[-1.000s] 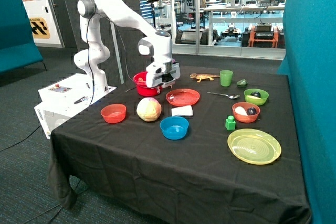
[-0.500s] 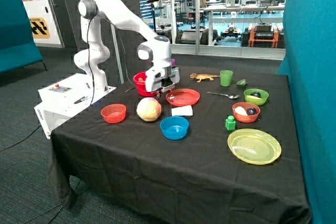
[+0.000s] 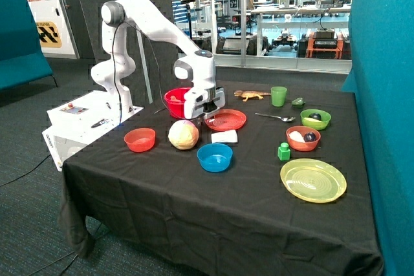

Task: Hide the teddy bear in the red bowl

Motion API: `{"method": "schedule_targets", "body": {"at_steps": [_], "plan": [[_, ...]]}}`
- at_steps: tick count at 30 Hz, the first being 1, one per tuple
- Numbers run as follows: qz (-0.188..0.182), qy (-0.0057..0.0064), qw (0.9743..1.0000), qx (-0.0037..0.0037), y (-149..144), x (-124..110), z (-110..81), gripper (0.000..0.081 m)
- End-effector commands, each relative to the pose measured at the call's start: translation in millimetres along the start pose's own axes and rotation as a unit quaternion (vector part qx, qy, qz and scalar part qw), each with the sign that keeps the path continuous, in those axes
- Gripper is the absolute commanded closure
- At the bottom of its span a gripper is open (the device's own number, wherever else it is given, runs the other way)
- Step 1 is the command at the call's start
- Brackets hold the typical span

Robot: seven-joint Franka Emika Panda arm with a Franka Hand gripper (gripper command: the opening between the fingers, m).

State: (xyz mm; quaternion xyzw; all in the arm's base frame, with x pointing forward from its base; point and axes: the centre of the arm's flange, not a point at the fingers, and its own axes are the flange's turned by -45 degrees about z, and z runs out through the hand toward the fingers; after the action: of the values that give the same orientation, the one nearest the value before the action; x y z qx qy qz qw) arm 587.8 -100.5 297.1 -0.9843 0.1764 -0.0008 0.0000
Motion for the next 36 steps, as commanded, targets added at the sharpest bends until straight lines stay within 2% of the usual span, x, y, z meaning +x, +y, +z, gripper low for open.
{"method": "schedule_targets", "body": {"at_steps": [1,8,12,14,15,17,19,23,36], "plan": [[-0.007,-0.0007,1.0000,-0.00017,-7,5,13.0,0.0257],[-0.018,-0.0007,0.9998,-0.00016,-16,6,21.1,0.0310],[-0.024,-0.0007,0.9997,-0.00016,-19,7,23.5,0.0377],[-0.025,-0.0007,0.9997,-0.00016,-20,7,24.1,0.0455],[-0.025,-0.0007,0.9997,-0.00016,-21,7,24.2,0.0514],[-0.024,-0.0007,0.9997,-0.00016,-21,6,24.2,0.0693],[-0.022,-0.0007,0.9998,-0.00016,-20,6,24.0,0.0779],[-0.021,-0.0007,0.9998,-0.00016,-19,5,23.7,0.0806],[-0.027,-0.0007,0.9996,-0.00015,-15,3,25.6,0.0808]]}}
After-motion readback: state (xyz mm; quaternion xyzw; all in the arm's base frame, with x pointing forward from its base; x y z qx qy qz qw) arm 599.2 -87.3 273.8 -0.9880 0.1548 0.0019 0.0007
